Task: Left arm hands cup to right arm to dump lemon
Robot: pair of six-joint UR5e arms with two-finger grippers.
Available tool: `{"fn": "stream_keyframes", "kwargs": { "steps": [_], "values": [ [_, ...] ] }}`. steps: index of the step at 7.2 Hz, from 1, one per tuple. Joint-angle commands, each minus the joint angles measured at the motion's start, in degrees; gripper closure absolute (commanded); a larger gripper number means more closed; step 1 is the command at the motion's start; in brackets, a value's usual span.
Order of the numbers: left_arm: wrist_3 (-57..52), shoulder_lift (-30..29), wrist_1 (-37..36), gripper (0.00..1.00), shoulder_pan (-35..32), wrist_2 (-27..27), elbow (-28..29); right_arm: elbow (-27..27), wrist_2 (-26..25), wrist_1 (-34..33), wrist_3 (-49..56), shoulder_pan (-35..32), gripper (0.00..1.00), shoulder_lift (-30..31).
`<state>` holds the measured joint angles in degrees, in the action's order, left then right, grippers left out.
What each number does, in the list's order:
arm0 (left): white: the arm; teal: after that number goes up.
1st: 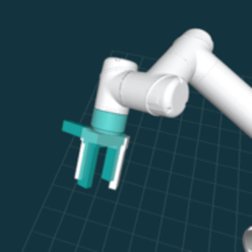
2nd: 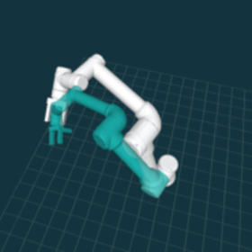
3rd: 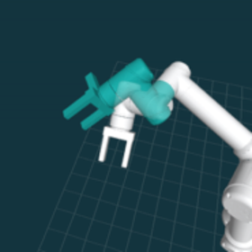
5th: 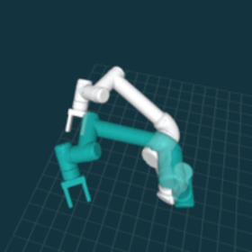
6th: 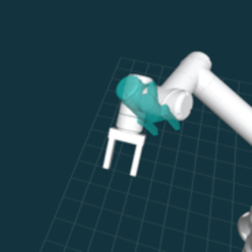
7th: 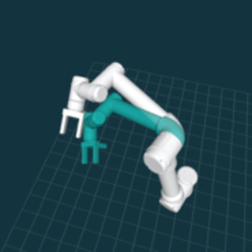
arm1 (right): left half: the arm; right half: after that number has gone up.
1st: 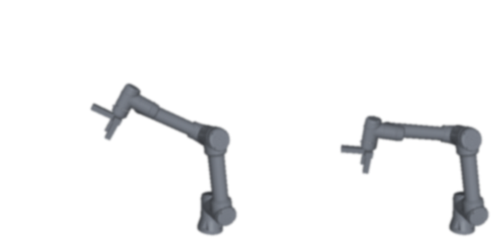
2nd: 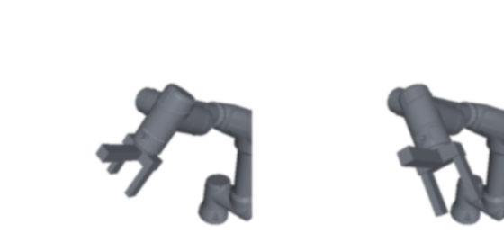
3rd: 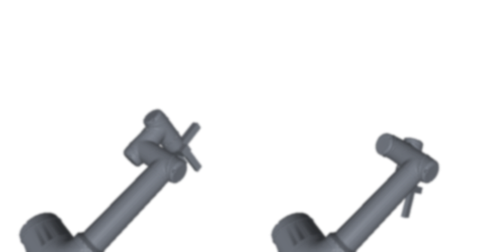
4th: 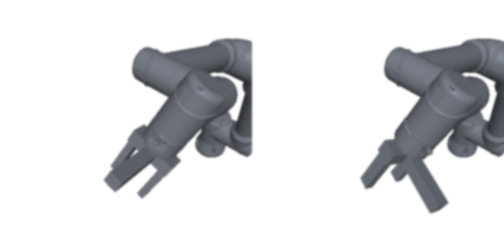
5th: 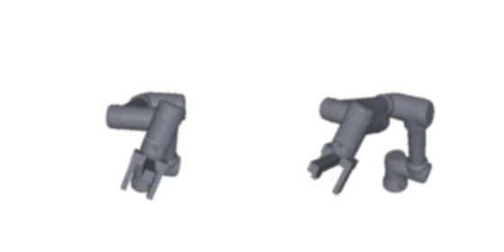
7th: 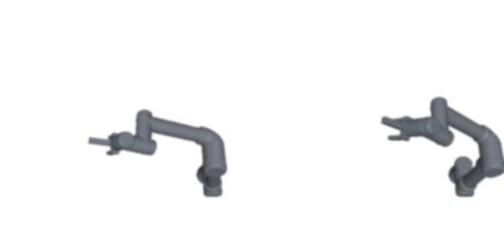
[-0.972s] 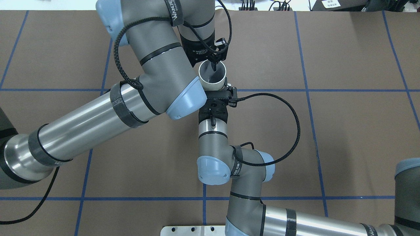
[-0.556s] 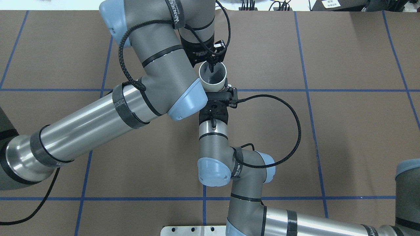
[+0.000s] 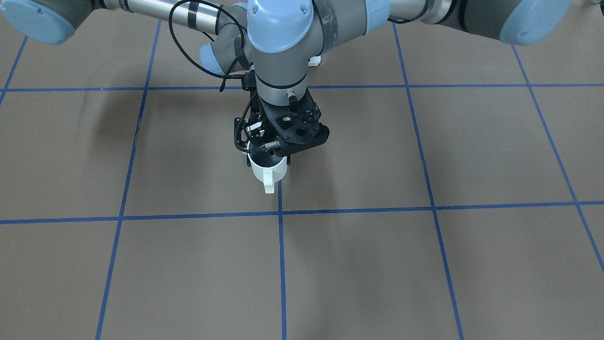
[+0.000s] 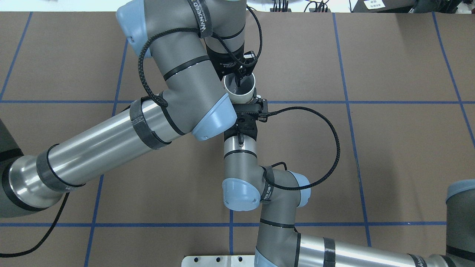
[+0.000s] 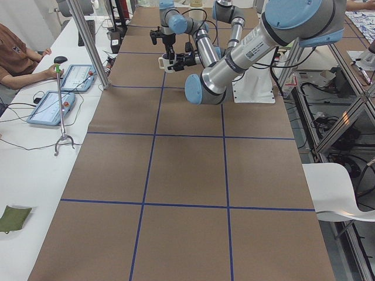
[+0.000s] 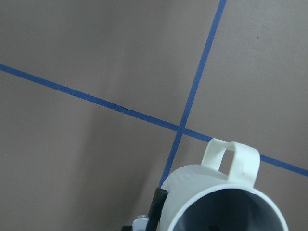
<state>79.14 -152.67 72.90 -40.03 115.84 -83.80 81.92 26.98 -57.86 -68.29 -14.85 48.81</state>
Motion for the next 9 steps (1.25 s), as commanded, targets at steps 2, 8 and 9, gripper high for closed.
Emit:
{"fn": "stream_keyframes", "kwargs": {
  "steps": [2,8,9],
  "values": [
    [0.3,0.0,-0.1,0.70,0.1,0.0,-0.1,0.0,0.0,0.0,0.0,0.0,0.59,0.4],
    [0.4,-0.5,-0.3,1.00,-0.2,0.4,-0.7,-0.4,-0.1,0.6,-0.9,1.0,0.00,1.3],
    [0.4,-0.5,-0.3,1.00,-0.6,0.5,-1.3,-0.5,0.0,0.6,-1.1,1.3,0.00,1.7]
  ]
}}
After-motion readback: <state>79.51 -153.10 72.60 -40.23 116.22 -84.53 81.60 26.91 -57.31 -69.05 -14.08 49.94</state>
